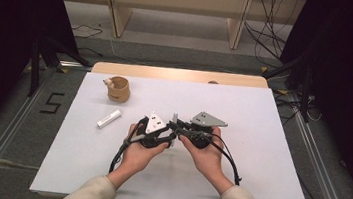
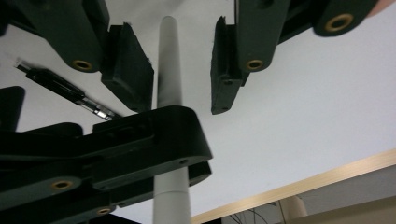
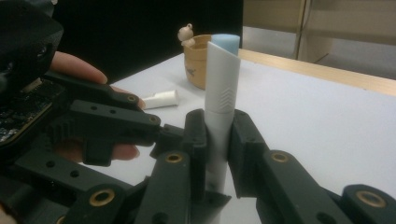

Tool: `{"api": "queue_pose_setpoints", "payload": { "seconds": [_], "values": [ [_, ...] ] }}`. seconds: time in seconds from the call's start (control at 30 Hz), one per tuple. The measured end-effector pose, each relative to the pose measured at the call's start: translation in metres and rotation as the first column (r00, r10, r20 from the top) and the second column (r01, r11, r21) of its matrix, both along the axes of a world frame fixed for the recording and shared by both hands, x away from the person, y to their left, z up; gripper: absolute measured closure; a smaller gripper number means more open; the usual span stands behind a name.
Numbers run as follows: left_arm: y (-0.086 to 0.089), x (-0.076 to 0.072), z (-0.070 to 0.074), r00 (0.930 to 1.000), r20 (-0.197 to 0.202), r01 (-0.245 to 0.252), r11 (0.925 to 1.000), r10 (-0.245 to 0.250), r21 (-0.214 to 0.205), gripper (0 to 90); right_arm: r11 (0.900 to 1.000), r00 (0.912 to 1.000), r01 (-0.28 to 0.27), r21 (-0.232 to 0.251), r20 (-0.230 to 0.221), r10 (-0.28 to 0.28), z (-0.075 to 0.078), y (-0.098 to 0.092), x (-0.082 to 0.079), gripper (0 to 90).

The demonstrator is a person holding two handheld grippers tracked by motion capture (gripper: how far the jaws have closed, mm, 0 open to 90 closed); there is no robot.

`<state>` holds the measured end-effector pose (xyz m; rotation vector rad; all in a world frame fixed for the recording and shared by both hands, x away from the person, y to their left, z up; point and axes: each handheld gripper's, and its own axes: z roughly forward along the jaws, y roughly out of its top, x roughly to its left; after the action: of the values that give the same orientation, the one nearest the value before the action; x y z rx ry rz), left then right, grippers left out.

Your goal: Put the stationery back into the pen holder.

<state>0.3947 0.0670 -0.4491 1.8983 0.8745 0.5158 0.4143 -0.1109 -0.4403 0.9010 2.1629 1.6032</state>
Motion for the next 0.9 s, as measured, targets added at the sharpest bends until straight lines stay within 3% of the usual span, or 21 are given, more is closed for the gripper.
{"api": "queue_pose_setpoints", "payload": {
  "seconds": [0.3,0.43,0.47,0.5,0.6,0.7,0.8,0.9],
  "values": [
    [0.001,0.001,-0.001,1.0000,-0.008,-0.001,0.9997,0.000,-0.025,77.2,1.0000,0.9999,-0.001,-0.002,0.014,0.001,-0.001,0.003,-0.002,78.6],
    [0.000,0.001,-0.001,0.9999,-0.006,-0.009,0.9997,0.009,-0.024,78.1,1.0000,0.9999,0.003,-0.001,0.015,-0.003,-0.001,0.002,-0.002,76.9],
    [0.001,0.002,-0.001,0.9999,-0.006,-0.015,0.9996,0.015,-0.024,78.3,0.9999,0.9998,0.011,0.010,0.017,-0.011,0.000,0.002,-0.002,66.6],
    [0.002,0.003,-0.001,0.9998,-0.010,-0.015,0.9997,0.015,-0.021,78.3,0.9997,0.9995,0.022,0.014,0.020,-0.023,0.000,0.001,-0.001,62.6],
    [0.006,0.005,-0.002,0.9994,-0.016,-0.030,0.9992,0.029,-0.028,78.3,0.9990,0.9990,0.040,0.018,0.017,-0.040,0.002,-0.002,-0.001,58.0],
    [0.012,0.008,-0.002,0.9987,-0.015,-0.048,0.9983,0.048,-0.033,78.4,0.9971,0.9970,0.074,0.017,0.022,-0.074,0.004,-0.008,0.000,46.8],
    [0.018,0.010,-0.001,0.9972,-0.019,-0.073,0.9961,0.072,-0.051,78.4,0.9955,0.9964,0.084,0.044,0.008,-0.084,0.005,-0.011,-0.001,43.6],
    [0.023,0.012,0.000,0.9961,-0.017,-0.087,0.9945,0.086,-0.058,78.4,0.9956,0.9959,0.090,0.026,0.008,-0.090,0.006,-0.014,-0.002,40.3]
  ]
}}
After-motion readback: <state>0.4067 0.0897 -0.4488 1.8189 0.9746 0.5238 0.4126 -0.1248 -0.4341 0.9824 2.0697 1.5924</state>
